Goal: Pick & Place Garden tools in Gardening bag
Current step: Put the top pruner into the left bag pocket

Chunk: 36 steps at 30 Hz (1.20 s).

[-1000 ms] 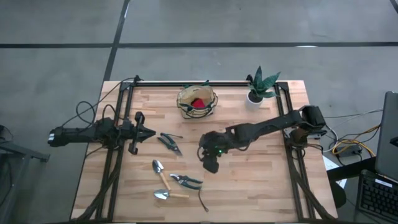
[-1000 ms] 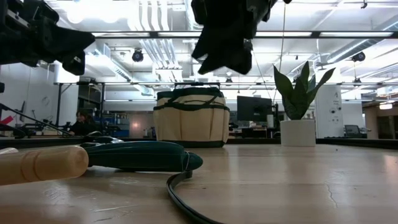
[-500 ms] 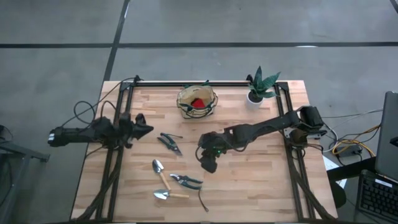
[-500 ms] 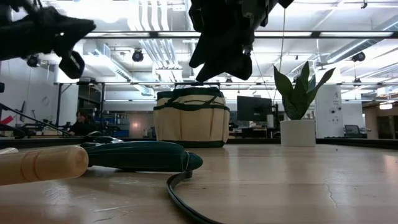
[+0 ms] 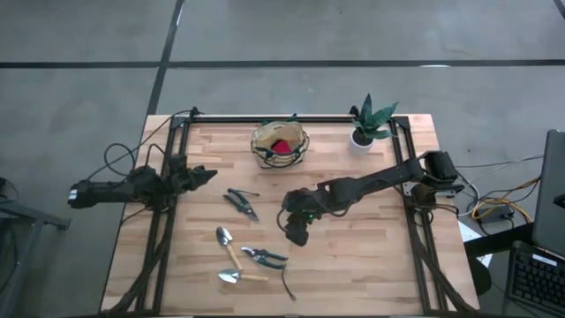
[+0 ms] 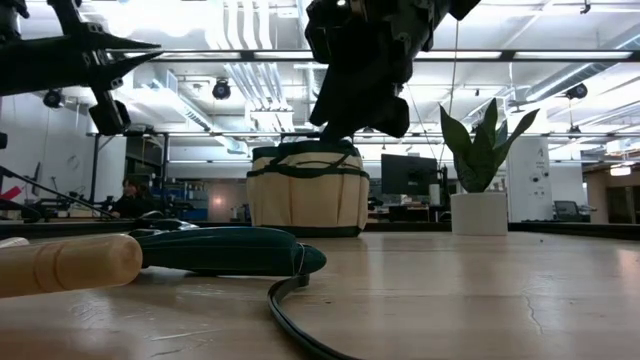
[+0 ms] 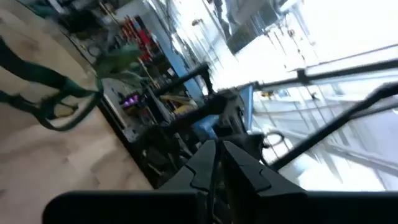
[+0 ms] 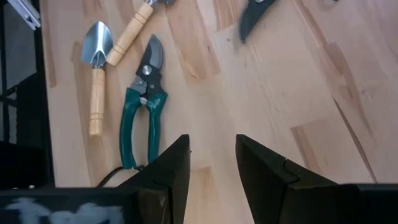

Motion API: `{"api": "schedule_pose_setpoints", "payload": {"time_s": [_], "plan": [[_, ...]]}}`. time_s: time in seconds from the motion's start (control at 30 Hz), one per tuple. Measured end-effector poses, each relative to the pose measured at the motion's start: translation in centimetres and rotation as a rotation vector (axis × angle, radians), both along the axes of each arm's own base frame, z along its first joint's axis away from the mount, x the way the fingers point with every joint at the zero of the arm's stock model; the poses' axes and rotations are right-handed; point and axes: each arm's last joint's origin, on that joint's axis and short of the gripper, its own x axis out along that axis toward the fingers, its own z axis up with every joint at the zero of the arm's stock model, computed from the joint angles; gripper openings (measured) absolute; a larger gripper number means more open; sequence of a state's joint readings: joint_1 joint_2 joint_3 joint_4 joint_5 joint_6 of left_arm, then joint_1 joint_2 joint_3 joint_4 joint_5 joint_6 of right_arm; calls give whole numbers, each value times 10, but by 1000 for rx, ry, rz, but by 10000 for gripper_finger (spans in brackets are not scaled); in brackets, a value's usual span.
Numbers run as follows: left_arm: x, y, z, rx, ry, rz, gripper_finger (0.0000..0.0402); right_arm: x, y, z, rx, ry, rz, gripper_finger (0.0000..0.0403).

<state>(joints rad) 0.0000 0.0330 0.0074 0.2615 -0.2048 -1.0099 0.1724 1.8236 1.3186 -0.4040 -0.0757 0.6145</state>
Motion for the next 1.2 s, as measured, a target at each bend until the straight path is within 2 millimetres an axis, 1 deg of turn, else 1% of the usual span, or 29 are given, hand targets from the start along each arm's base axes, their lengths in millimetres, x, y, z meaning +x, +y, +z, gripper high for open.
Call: {"api": "schedule_pose_setpoints", "payload": {"time_s": [0.1,0.2,0.37,0.47,0.57,0.63,0.7,0.8,0.87,1.03,1.1,1.2], "plan": [[-1,3,0,-44,-9,91,30,0,0,-1,4,2,-6,116],[0,3,-3,-77,15,83,30,0,0,-1,4,4,-6,112],[7,0,-25,-197,227,-23,30,0,-1,-2,-21,0,-25,105],[9,-2,-30,-240,320,-69,30,1,-1,-3,-35,2,-36,101],[11,-1,-31,-250,428,-50,30,1,-1,-3,-37,-3,-38,96],[13,-1,-26,-232,474,-43,30,1,-1,-3,-35,-10,-38,93],[16,-1,-14,-189,501,-43,30,2,-1,-2,-30,-19,-42,90],[19,-1,4,-86,588,-44,30,2,-1,-2,-27,-21,-47,85],[19,-2,13,-24,677,-55,30,2,-1,-2,-26,-21,-46,82],[20,-2,29,58,888,-72,30,2,-1,-2,-27,-21,-45,75],[21,-1,30,54,973,-70,30,3,-1,-2,-28,-22,-44,72],[25,-1,28,-54,1053,-58,30,3,-1,-2,-28,-22,-45,68]]}}
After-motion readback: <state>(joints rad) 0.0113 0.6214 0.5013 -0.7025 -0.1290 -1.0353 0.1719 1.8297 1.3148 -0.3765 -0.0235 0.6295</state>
